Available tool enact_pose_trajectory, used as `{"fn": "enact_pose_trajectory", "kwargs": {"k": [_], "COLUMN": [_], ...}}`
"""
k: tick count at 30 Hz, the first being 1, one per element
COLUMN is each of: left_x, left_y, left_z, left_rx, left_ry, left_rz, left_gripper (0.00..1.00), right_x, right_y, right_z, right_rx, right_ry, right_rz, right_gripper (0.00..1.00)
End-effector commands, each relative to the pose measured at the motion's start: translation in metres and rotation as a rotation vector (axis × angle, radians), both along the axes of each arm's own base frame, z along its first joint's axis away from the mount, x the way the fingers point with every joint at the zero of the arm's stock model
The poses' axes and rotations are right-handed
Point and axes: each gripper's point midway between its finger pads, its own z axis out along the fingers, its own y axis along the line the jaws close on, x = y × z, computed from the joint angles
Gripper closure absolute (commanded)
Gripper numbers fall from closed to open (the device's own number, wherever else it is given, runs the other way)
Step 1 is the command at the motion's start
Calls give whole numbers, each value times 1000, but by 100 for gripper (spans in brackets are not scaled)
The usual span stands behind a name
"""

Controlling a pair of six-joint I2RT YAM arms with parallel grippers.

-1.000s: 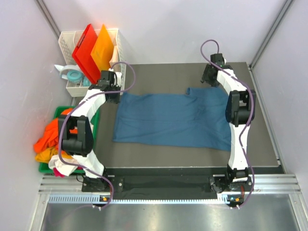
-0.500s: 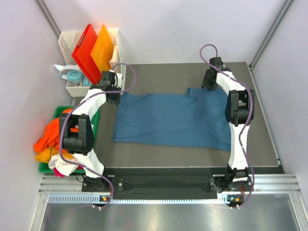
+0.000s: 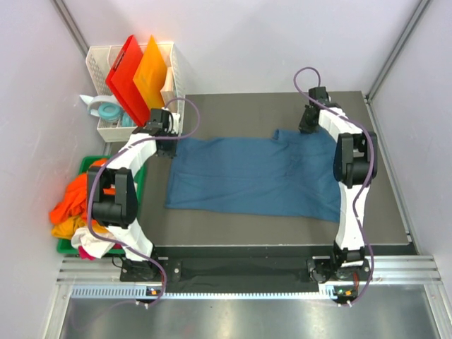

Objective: Fold and stack the t-shirts
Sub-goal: Grap the side of the flattened tshirt furthest away from the robot with both arms

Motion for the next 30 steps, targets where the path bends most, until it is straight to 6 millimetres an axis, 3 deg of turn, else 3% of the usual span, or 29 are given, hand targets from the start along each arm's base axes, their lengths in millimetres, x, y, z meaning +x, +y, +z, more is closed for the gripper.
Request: {"fn": "enact_pose_trajectory", "kwargs": {"k": [1, 2, 3, 4, 5, 6, 7, 8, 10, 11, 13, 15, 16, 18, 19, 21, 23, 25, 26, 27, 30], "left_x": [5, 6, 6, 6, 7, 7, 8, 8, 8, 8, 8, 7, 7, 5, 4, 1, -1, -4, -4, -5, -5], "left_y": [1, 2, 0, 0, 0, -2, -1, -2, -7, -8, -9, -9, -9, -11, -11, -13, -16, -16, -17, -17, -19], "left_z": [24, 26, 27, 27, 27, 27, 27, 25, 25, 24, 22, 19, 19, 17, 15, 12, 10, 9, 10, 12, 18], "left_rx": [-8, -11, -14, -15, -18, -24, -25, -28, -54, -57, -61, -63, -64, -70, -71, -81, -91, -93, -99, -101, -107], "left_ry": [-76, -79, -84, -83, -84, -83, -86, -81, -80, -76, -71, -59, -58, -47, -42, -31, -18, -10, -12, -15, -33], "left_rz": [5, 8, 5, 4, 6, 4, 6, 9, -4, -2, -4, -7, -8, -11, -10, -16, -27, -32, -36, -38, -48], "left_gripper": [88, 88, 87, 87, 88, 88, 87, 88, 87, 88, 88, 88, 88, 89, 89, 89, 89, 89, 88, 88, 85], "right_x": [-1, -6, -10, -26, -33, -38, -55, -61, -79, -86, -109, -127, -144, -163, -181, -198, -215, -218, -213, -210, -185], "right_y": [7, 8, 10, 8, 9, 8, 7, 6, 4, 5, 7, 13, 14, 17, 17, 23, 25, 30, 32, 32, 33], "right_z": [63, 83, 89, 78, 100, 104, 91, 109, 101, 110, 94, 92, 74, 64, 44, 30, 13, 11, 18, 23, 55], "right_rx": [8, 10, 2, -9, -8, -12, -16, -13, -13, -10, -15, -17, -23, -11, -8, 12, 26, 31, 41, 42, 26], "right_ry": [-133, -169, -190, -161, -206, -224, -194, -234, -211, -224, -172, -159, -113, -84, -33, 10, 68, 71, 42, 24, -61], "right_rz": [10, 15, 11, 16, 16, 13, 15, 14, 10, 10, 17, 21, 22, 6, -2, 1, -9, 1, 4, 4, 8], "right_gripper": [100, 100, 100, 100, 100, 100, 100, 100, 100, 100, 100, 100, 100, 100, 100, 100, 94, 79, 69, 53, 36]}}
